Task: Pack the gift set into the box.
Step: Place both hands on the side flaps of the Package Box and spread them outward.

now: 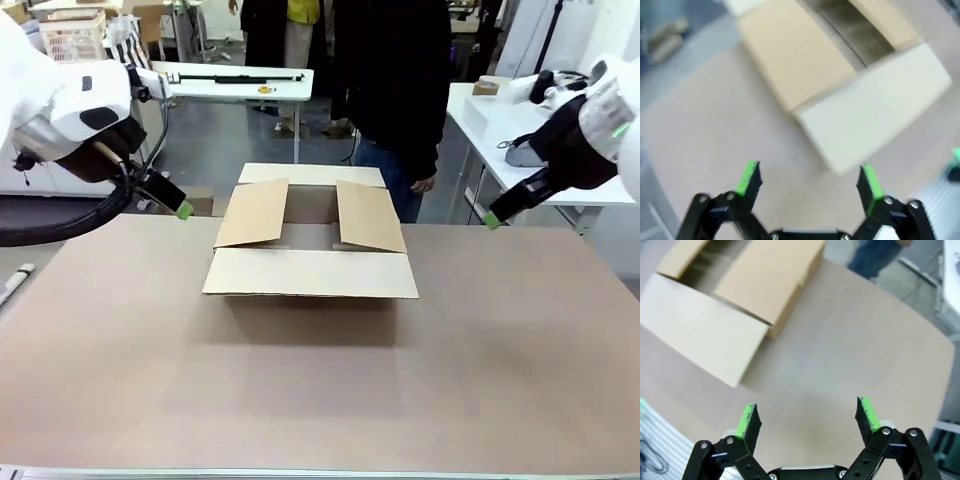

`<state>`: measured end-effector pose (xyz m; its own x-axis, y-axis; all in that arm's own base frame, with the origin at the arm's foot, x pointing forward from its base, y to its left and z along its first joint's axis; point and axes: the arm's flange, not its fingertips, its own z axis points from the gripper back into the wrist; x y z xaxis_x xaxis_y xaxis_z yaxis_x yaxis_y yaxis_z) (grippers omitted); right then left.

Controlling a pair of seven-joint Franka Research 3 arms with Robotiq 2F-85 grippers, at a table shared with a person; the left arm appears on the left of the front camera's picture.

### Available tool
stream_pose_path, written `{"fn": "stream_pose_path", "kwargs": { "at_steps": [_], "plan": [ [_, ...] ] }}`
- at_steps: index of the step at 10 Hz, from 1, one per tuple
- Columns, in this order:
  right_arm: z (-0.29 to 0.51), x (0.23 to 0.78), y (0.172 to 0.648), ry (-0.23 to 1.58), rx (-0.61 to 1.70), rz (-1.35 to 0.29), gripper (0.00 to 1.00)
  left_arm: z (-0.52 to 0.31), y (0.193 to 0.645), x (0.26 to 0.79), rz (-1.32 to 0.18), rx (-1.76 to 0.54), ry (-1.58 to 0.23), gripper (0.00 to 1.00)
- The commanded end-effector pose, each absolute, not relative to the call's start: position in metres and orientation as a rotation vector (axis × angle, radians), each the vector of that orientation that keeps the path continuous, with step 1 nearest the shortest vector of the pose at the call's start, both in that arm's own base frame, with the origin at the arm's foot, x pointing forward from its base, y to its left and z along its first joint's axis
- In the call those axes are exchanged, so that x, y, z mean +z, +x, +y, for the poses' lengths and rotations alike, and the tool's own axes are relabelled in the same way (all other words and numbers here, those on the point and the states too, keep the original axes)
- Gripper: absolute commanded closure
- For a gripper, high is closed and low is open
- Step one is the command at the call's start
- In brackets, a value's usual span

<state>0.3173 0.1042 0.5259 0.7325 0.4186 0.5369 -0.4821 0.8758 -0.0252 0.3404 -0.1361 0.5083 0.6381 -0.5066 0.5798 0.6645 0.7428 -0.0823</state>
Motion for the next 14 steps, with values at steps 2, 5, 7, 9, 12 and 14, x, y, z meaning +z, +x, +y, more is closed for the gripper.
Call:
{"fn": "stream_pose_path", "kwargs": {
  "at_steps": [2, 5, 7, 9, 12, 14],
  "plan": [
    [0.051, 0.551, 0.311, 0.901, 0.213, -0.481, 0.0, -0.108, 0.348, 0.546, -0.111, -0.89, -1.189, 0.0],
    [-0.03, 0.541, 0.313, 1.405, 0.046, -0.372, 0.0, -0.048, 0.371, 0.529, 0.011, -0.813, -1.671, 0.0],
    [-0.061, 0.517, 0.321, 1.551, -0.108, -0.392, 0.0, -0.023, 0.385, 0.491, -0.056, -0.594, -1.838, 0.0],
    [-0.041, 0.5, 0.338, 1.321, -0.138, -0.394, 0.0, -0.004, 0.394, 0.469, -0.215, -0.243, -1.738, 0.0],
    [-0.072, 0.519, 0.311, 1.431, 0.007, -0.421, 0.0, -0.008, 0.363, 0.491, -0.339, -0.784, -1.672, 0.0],
    [-0.072, 0.519, 0.311, 1.431, 0.007, -0.421, 0.0, -0.008, 0.363, 0.491, -0.339, -0.784, -1.672, 0.0]
  ]
}}
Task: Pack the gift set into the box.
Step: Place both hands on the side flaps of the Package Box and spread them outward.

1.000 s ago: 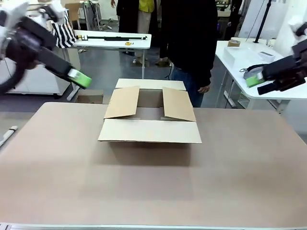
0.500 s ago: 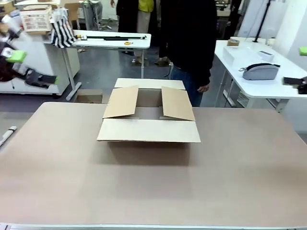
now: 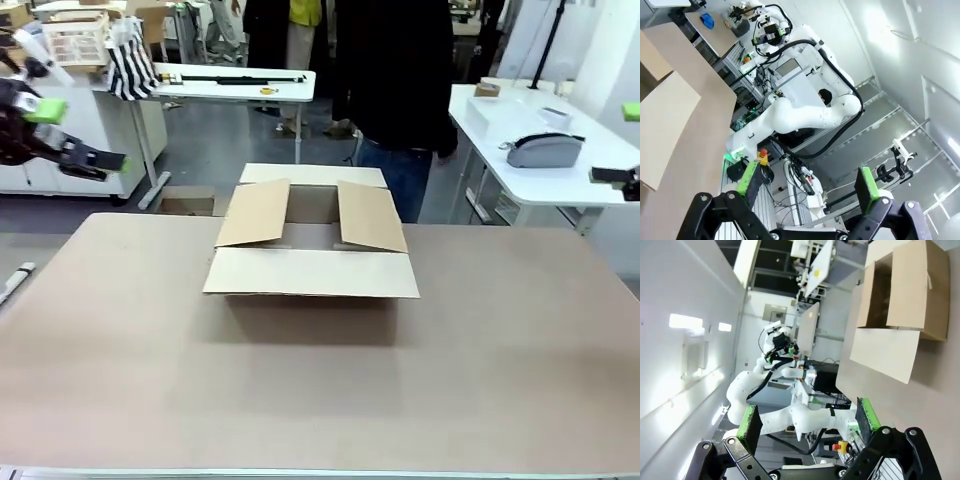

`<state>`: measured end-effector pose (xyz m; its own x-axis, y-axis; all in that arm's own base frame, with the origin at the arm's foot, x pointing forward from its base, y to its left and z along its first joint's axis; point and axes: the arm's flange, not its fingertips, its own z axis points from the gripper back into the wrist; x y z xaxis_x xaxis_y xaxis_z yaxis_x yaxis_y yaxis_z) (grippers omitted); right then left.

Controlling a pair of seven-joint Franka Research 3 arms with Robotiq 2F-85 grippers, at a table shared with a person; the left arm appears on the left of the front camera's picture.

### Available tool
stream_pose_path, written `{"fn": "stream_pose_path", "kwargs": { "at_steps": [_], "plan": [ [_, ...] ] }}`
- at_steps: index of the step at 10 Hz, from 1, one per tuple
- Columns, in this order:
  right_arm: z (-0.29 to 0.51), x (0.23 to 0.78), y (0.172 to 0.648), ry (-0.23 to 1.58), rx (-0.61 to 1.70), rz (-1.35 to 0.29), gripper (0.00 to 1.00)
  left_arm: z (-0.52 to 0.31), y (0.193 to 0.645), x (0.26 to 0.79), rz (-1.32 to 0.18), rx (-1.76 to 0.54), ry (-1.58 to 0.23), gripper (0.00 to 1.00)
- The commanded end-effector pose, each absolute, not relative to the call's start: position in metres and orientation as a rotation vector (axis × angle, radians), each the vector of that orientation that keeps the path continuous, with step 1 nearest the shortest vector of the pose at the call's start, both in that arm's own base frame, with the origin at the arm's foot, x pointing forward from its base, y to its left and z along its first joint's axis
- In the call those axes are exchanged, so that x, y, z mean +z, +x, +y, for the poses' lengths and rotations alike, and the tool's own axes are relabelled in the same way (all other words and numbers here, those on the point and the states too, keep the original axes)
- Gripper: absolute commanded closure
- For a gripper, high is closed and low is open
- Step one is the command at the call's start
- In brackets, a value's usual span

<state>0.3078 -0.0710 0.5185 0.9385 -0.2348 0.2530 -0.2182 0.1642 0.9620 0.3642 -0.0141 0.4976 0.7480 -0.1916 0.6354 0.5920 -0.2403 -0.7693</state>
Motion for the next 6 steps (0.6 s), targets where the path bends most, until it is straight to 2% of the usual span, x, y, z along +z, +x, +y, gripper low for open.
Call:
{"fn": "stream_pose_path", "kwargs": {
  "at_steps": [1, 3, 5, 6],
  "plan": [
    [-0.072, 0.519, 0.311, 1.431, 0.007, -0.421, 0.0, -0.008, 0.363, 0.491, -0.339, -0.784, -1.672, 0.0],
    [-0.072, 0.519, 0.311, 1.431, 0.007, -0.421, 0.0, -0.013, 0.363, 0.498, -0.327, -0.759, -1.659, 0.0],
    [-0.072, 0.519, 0.311, 1.431, 0.007, -0.421, 0.0, -0.046, 0.363, 0.535, -0.263, -0.466, -1.371, 0.0],
    [-0.072, 0.519, 0.311, 1.431, 0.007, -0.421, 0.0, -0.075, 0.378, 0.554, -0.227, -0.442, -1.225, 0.0]
  ]
}}
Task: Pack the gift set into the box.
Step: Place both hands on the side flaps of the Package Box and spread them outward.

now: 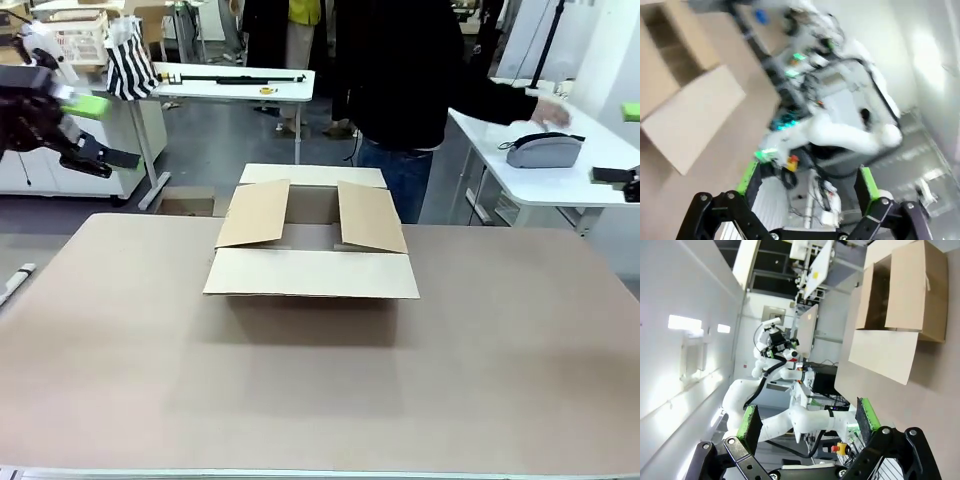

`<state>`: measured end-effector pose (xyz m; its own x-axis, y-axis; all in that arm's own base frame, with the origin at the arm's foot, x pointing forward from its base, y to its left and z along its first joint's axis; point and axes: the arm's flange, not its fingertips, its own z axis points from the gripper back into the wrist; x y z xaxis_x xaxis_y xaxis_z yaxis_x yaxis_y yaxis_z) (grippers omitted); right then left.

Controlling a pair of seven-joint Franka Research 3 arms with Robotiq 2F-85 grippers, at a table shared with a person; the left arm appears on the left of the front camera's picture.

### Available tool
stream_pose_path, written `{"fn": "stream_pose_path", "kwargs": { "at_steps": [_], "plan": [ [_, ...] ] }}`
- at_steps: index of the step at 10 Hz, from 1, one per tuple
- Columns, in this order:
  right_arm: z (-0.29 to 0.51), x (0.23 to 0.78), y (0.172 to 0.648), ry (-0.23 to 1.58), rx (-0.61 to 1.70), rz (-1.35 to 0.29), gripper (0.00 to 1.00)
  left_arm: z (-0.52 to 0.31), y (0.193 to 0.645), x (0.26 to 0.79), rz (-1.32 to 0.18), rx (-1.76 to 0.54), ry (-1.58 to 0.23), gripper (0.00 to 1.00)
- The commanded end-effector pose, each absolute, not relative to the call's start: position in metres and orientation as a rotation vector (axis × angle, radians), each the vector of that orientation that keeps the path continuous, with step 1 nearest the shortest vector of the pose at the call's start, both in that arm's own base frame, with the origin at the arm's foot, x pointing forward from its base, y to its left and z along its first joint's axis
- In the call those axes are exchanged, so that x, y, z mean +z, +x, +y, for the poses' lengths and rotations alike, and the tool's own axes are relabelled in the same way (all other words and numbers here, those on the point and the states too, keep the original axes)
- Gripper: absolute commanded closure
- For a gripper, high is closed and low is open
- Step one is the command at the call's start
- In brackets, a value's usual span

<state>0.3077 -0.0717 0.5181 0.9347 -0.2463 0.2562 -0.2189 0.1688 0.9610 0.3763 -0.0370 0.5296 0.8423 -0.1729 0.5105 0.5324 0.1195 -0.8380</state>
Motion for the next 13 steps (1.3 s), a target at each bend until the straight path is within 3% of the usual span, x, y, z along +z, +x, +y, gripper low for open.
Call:
{"fn": "stream_pose_path", "kwargs": {
  "at_steps": [1, 6, 9, 10, 11, 13],
  "plan": [
    [-0.072, 0.519, 0.311, 1.431, 0.007, -0.421, 0.0, -0.104, 0.397, 0.567, -0.182, -0.424, -1.107, 0.0],
    [-0.072, 0.519, 0.311, 1.431, 0.007, -0.421, 0.0, -0.224, 0.45, 0.572, -0.265, -0.311, -0.577, 0.0],
    [-0.072, 0.519, 0.311, 1.431, 0.007, -0.421, 0.0, -0.272, 0.468, 0.538, -0.175, -0.332, -0.403, 0.0],
    [-0.072, 0.519, 0.311, 1.431, 0.007, -0.421, 0.0, -0.282, 0.466, 0.531, 0.145, -0.617, -0.734, 0.0],
    [-0.072, 0.519, 0.311, 1.431, 0.007, -0.421, 0.0, -0.258, 0.458, 0.532, -0.217, -0.335, -0.442, 0.0],
    [-0.072, 0.519, 0.311, 1.431, 0.007, -0.421, 0.0, -0.258, 0.458, 0.532, -0.217, -0.335, -0.442, 0.0]
  ]
}}
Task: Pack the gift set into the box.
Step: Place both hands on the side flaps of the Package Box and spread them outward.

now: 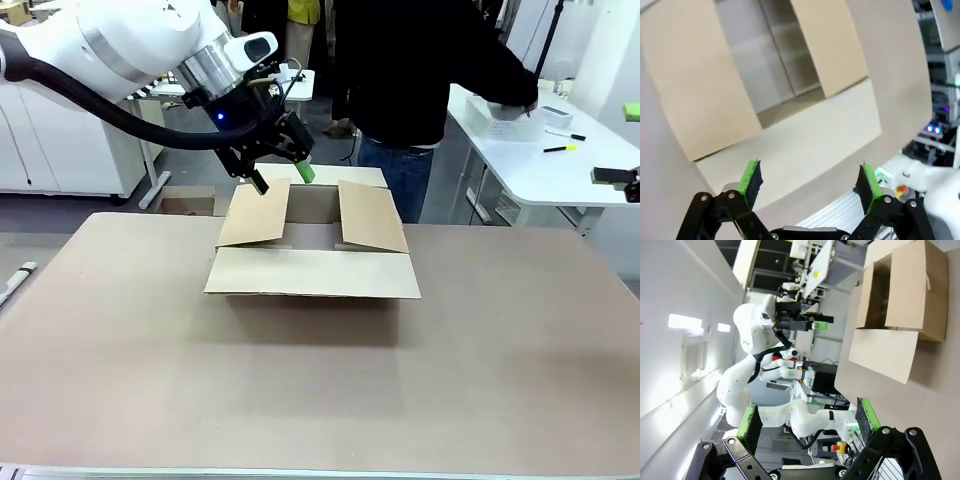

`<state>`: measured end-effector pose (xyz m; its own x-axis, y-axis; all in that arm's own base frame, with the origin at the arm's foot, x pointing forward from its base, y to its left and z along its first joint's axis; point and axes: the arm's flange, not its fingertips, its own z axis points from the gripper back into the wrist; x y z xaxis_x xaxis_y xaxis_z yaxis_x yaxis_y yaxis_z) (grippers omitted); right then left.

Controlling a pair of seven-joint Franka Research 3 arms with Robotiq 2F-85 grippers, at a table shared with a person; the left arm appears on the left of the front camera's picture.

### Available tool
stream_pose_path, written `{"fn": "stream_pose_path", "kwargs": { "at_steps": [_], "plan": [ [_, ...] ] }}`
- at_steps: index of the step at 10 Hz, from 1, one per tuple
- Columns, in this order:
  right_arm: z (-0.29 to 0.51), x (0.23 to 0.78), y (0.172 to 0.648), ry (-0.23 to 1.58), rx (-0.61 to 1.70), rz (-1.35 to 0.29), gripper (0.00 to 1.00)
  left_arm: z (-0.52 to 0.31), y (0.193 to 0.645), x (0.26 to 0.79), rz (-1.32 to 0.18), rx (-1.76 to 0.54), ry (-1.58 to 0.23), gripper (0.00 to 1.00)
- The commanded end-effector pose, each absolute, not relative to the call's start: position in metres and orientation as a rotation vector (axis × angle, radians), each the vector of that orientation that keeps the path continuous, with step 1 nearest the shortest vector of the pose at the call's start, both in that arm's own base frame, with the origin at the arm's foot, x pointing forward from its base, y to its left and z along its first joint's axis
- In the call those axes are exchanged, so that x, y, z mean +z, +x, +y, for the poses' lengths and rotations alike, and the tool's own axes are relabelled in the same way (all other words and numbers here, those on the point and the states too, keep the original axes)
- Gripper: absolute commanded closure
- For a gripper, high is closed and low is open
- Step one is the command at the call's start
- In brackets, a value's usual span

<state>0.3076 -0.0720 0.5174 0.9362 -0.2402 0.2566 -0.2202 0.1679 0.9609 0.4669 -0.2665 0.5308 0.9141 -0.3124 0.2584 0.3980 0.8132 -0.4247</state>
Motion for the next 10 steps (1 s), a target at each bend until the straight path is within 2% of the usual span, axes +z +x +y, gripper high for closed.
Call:
{"fn": "stream_pose_path", "kwargs": {
  "at_steps": [1, 3, 5, 6, 8, 10],
  "plan": [
    [-0.072, 0.519, 0.311, 1.431, 0.007, -0.421, 0.0, -0.277, 0.464, 0.522, -0.141, -0.411, -0.513, 0.0],
    [-0.072, 0.519, 0.311, 1.431, 0.007, -0.421, 0.0, -0.322, 0.464, 0.525, -0.182, -0.061, -0.185, 0.0],
    [-0.072, 0.519, 0.311, 1.431, 0.007, -0.421, 0.0, -0.376, 0.486, 0.524, -0.205, 0.0, 0.039, 0.0],
    [-0.072, 0.519, 0.311, 1.431, 0.007, -0.421, 0.0, -0.394, 0.495, 0.519, -0.197, -0.007, 0.096, 0.0],
    [-0.072, 0.519, 0.311, 1.431, 0.007, -0.421, 0.0, -0.42, 0.516, 0.498, -0.215, 0.11, 0.283, 0.0],
    [-0.072, 0.519, 0.311, 1.431, 0.007, -0.421, 0.0, -0.43, 0.532, 0.465, -0.225, 0.2, 0.37, 0.0]
  ]
}}
